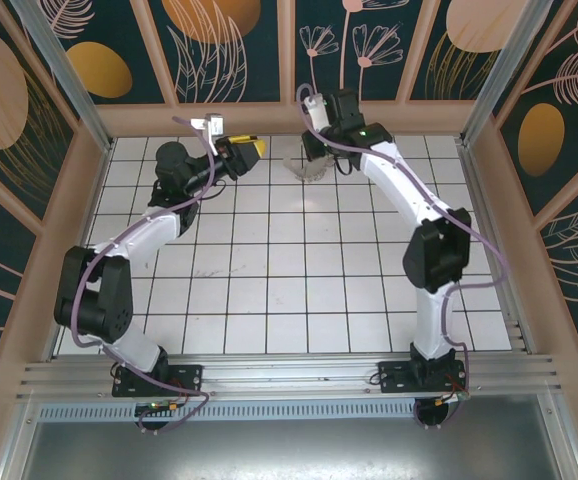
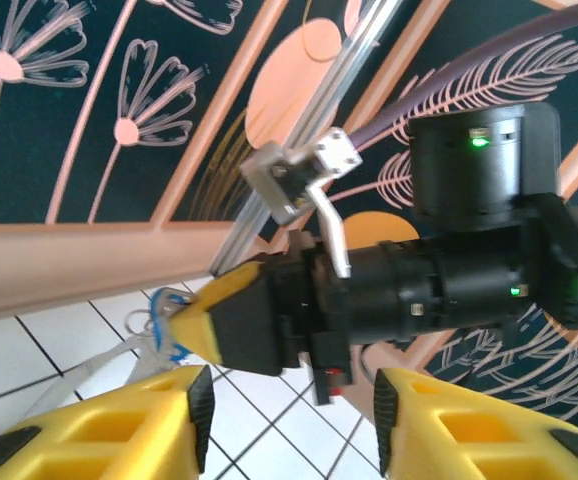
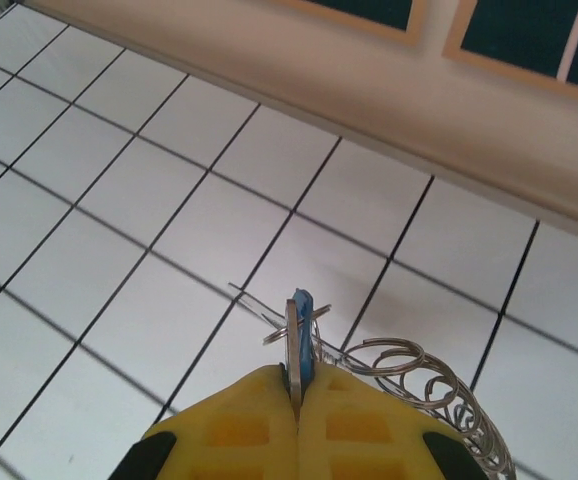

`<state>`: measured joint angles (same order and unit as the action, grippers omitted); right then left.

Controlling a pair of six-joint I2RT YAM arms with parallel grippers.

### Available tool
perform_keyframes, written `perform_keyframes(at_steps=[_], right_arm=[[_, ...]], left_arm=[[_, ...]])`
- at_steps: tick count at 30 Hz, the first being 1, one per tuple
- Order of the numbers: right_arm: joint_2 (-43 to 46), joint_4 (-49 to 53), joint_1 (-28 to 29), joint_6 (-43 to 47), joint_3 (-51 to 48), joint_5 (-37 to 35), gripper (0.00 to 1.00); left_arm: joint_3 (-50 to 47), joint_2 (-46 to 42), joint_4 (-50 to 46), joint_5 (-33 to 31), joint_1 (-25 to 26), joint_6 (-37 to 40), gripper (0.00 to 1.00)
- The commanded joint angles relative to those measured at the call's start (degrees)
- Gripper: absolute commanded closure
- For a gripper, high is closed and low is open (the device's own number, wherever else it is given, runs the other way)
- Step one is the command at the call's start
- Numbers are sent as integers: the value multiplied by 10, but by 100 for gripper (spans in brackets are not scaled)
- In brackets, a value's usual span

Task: Put the keys on the keyring

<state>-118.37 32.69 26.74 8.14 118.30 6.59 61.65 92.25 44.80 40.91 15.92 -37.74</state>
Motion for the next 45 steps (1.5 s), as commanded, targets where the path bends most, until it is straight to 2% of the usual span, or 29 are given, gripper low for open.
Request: perform_keyframes(at_steps=[1,2,3,4,5,9,14,23,27,33,45], right_arm=[[-67,54,2,28,118,-15,100],[-88,58,1,29,144,-16,100],[-98,55,-1,27,154,-11,100],[-107,50,-3,23,159,-2,100],[-114,43,-3,19,159,4,100],[-123,14,4,-10,127,34,100],[-78,-67,35,-49,-8,51,100],[0,-123,79,-96,-183,44,100],[14,-122,83,-117,-221,59,100],[19,-123,85,-159,-263,125,100],[20,-178,87,-261,-356,220,100]], left_arm=[[-18,-31,-20,-31,-11,25,34],[-20,-39,-26,-40,-13,29,24],[-24,-47,-31,-47,-13,33,20],[-27,-55,-38,-54,-13,39,8],[-29,-64,-45,-63,-14,45,1],[-41,-95,-67,-92,-14,61,1],[-53,-117,-82,-109,-14,71,1],[-71,-127,-71,-103,-15,55,1],[-76,-126,-65,-98,-15,49,1],[-82,-126,-56,-100,-14,43,1],[-75,-115,-48,-91,-14,36,1]])
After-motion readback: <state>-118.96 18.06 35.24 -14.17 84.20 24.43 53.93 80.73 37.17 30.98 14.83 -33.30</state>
